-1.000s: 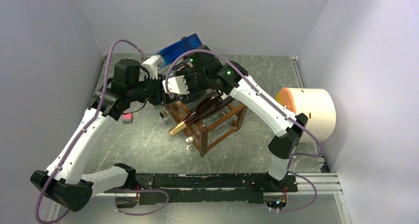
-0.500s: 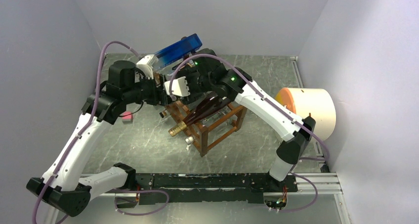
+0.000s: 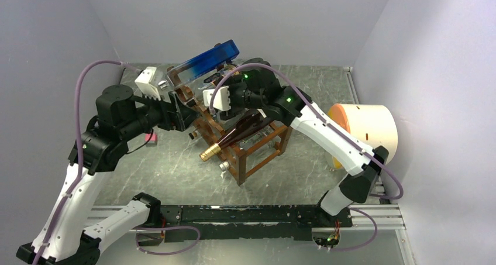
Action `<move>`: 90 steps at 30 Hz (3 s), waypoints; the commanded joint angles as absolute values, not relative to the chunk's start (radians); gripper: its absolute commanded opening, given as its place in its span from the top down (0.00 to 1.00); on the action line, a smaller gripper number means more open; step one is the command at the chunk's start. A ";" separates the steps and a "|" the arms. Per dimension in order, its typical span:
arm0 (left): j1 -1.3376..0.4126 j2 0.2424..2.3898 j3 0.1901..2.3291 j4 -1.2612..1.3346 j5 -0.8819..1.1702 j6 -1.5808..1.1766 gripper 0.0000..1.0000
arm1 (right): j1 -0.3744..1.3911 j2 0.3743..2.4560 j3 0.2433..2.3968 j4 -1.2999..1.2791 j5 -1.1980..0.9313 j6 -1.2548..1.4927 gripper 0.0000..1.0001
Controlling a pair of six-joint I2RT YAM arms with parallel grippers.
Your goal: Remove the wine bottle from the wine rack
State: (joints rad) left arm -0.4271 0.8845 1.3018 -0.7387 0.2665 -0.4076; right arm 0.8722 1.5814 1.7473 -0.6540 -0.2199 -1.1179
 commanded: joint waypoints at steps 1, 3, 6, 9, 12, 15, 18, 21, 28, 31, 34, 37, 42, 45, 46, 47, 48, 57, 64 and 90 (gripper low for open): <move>-0.429 0.877 1.385 -0.761 0.182 -0.422 0.15 | 0.865 1.490 1.710 -0.498 -0.135 -1.046 1.00; -0.428 0.873 1.402 -0.781 0.154 -0.430 0.15 | 0.862 1.465 1.699 -0.466 -0.105 -1.020 1.00; -0.428 0.839 1.399 -0.784 0.118 -0.451 0.15 | 0.854 1.452 1.717 -0.450 -0.090 -0.983 1.00; -0.427 0.813 1.393 -0.784 0.100 -0.464 0.14 | 0.849 1.458 1.737 -0.460 -0.058 -0.951 1.00; -0.427 0.810 1.400 -0.815 0.071 -0.474 0.14 | 0.828 1.440 1.715 -0.418 -0.020 -0.896 1.00; -0.428 0.798 1.395 -0.827 0.057 -0.479 0.14 | 0.802 1.422 1.711 -0.385 -0.009 -0.846 1.00; -0.428 0.788 1.391 -0.839 0.038 -0.483 0.13 | 0.754 1.423 1.749 -0.399 -0.015 -0.814 1.00; -0.428 0.783 1.391 -0.847 0.028 -0.487 0.14 | 0.700 1.422 1.775 -0.395 -0.020 -0.781 1.00; -0.428 0.761 1.346 -0.818 0.021 -0.492 0.13 | 0.539 1.421 1.800 -0.299 -0.063 -0.651 1.00; -0.427 0.787 1.357 -0.824 0.019 -0.484 0.14 | 0.460 1.434 1.803 -0.266 -0.076 -0.597 1.00; -0.428 0.783 1.350 -0.805 0.021 -0.483 0.14 | 0.388 1.450 1.781 -0.211 -0.084 -0.526 1.00; -0.429 0.771 1.339 -0.795 0.013 -0.486 0.13 | 0.321 1.463 1.723 -0.111 -0.099 -0.431 1.00; -0.428 0.771 1.333 -0.802 0.005 -0.481 0.13 | 0.222 1.518 1.616 0.074 -0.150 -0.247 1.00; -0.427 0.773 1.322 -0.798 0.007 -0.468 0.13 | 0.196 1.565 1.540 0.217 -0.147 -0.153 1.00; -0.428 0.775 1.318 -0.798 0.004 -0.462 0.13 | 0.193 1.586 1.524 0.252 -0.141 -0.131 1.00; -0.428 0.778 1.317 -0.798 0.001 -0.456 0.13 | 0.193 1.608 1.516 0.279 -0.130 -0.114 1.00; -0.428 0.781 1.315 -0.798 0.000 -0.451 0.13 | 0.191 1.634 1.511 0.310 -0.117 -0.095 1.00; -0.427 0.761 1.290 -0.732 -0.010 -0.414 0.13 | 0.198 1.813 1.420 0.616 -0.041 0.055 1.00; -0.428 0.768 1.269 -0.715 -0.018 -0.391 0.13 | 0.228 1.950 1.430 0.785 0.039 0.072 1.00; -0.429 0.769 1.274 -0.719 -0.015 -0.400 0.13 | 0.232 2.132 1.429 0.818 0.037 0.069 0.79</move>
State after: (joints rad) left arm -0.4271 0.7723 1.2575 -0.7444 -0.0013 -0.4065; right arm 0.2356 2.1410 1.4429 0.7082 0.0536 0.0750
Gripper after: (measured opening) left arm 0.869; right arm 0.628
